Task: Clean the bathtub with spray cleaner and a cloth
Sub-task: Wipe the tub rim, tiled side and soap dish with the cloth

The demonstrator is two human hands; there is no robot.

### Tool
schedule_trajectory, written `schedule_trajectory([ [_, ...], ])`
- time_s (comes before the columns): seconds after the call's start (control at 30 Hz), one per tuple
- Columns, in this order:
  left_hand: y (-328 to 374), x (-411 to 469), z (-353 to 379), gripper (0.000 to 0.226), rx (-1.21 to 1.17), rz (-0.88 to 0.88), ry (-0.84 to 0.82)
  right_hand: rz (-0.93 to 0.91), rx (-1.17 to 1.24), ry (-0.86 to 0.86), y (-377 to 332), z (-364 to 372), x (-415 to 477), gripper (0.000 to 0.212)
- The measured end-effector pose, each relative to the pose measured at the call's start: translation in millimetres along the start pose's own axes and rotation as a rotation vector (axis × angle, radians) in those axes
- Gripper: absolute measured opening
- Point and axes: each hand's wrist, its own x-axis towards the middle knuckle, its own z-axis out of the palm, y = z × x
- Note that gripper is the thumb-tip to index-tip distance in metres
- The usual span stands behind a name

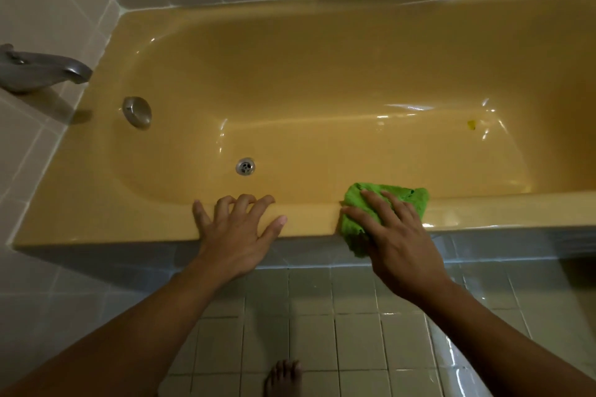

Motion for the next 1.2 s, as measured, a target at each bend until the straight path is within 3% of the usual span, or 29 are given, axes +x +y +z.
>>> schedule_trajectory([
  [0.2,53.1,3.4,1.5,0.068,0.020,0.070,-0.013,0.109,0.043,0.150,59.8,-13.1,-26.9,0.068],
  [0.37,86.5,13.9,3.6,0.065,0.050,0.151,0.041,0.188,0.114,0.121,81.0,-32.6,-34.9,0.057],
  [0.57,103.1,27.3,5.5,0.062,0.056,0.209,0.102,0.416,0.788,0.244,74.4,-98.7,-25.3,0.035],
  [0.67,107.2,29.9,4.6,0.063,0.051,0.212,0.107,0.429,1.149,0.263,72.3,-133.6,-28.8,0.033],
  [0.8,107.4,30.1,3.7,0.064,0.041,0.210,0.095,0.485,1.422,0.159,83.1,-144.8,-29.8,0.034],
  [0.87,107.8,29.1,2.6,0.066,0.038,0.209,0.108,0.533,1.165,0.081,98.1,-130.3,-28.2,0.034],
  [0.93,107.9,28.7,3.1,0.066,0.042,0.209,0.113,0.525,0.625,0.037,110.7,-111.5,-27.2,0.041],
  [1.0,107.9,29.1,3.8,0.067,0.045,0.213,0.118,0.484,0.286,0.062,110.7,-95.0,-26.3,0.051],
  [1.2,107.8,31.7,4.0,0.066,0.051,0.233,0.109,0.413,0.010,0.047,85.1,-68.3,-30.8,0.072],
])
